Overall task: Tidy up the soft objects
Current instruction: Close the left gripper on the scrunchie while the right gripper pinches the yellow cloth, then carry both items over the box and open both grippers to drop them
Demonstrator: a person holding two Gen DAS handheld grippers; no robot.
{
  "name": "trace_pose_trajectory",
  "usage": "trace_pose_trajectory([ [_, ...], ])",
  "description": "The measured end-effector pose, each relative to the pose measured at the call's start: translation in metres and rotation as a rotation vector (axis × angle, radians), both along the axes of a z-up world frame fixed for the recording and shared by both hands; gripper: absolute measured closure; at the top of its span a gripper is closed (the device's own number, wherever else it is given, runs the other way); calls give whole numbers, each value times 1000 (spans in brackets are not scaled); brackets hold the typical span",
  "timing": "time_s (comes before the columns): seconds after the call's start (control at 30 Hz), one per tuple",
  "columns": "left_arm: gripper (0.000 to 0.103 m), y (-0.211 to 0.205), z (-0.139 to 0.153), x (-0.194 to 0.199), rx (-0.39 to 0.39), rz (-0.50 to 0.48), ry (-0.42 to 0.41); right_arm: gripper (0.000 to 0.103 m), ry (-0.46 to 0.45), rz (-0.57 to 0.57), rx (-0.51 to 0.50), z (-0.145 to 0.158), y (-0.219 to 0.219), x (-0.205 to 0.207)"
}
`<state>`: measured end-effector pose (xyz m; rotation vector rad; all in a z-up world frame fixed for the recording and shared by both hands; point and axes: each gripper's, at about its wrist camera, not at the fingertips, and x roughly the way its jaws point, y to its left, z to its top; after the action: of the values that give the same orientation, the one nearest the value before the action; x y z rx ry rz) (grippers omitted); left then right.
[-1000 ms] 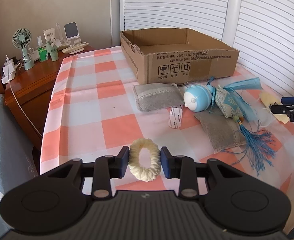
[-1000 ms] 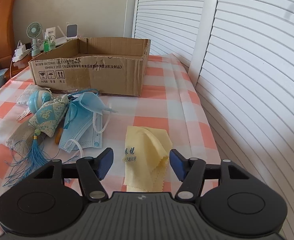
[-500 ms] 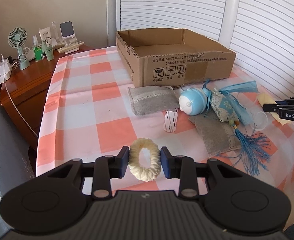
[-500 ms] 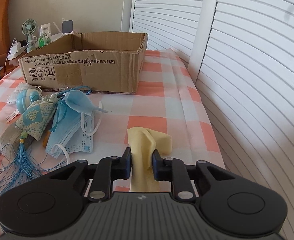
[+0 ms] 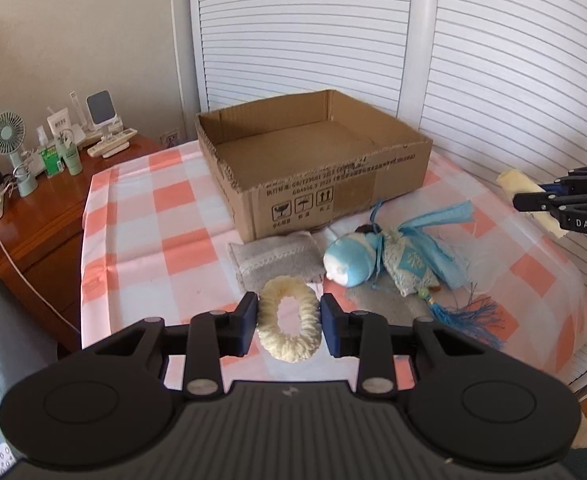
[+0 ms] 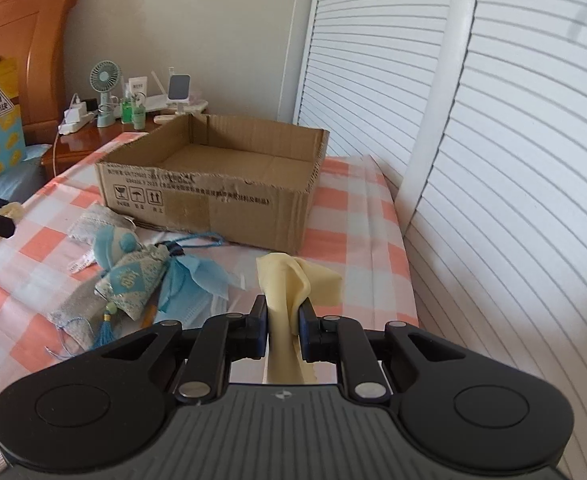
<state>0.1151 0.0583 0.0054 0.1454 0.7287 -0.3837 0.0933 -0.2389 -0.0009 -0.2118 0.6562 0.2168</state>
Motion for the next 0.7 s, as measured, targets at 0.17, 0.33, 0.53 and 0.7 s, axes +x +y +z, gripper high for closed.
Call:
trace_pose_trajectory([
  [0.17,71,-20,29,35,-11,-54,-57,85,-42,62,5,22,12,12],
  [0.33,71,-45,46,87,21,-76,-104,85,-73,95,5,36,21,31],
  [0.53,70,-65,44,162,38,-48,-92,85,-84,109,12,41,25,60],
  [0.7,25,-74,34,207,53,4,-110,85,-80,96,19,38,25,80],
])
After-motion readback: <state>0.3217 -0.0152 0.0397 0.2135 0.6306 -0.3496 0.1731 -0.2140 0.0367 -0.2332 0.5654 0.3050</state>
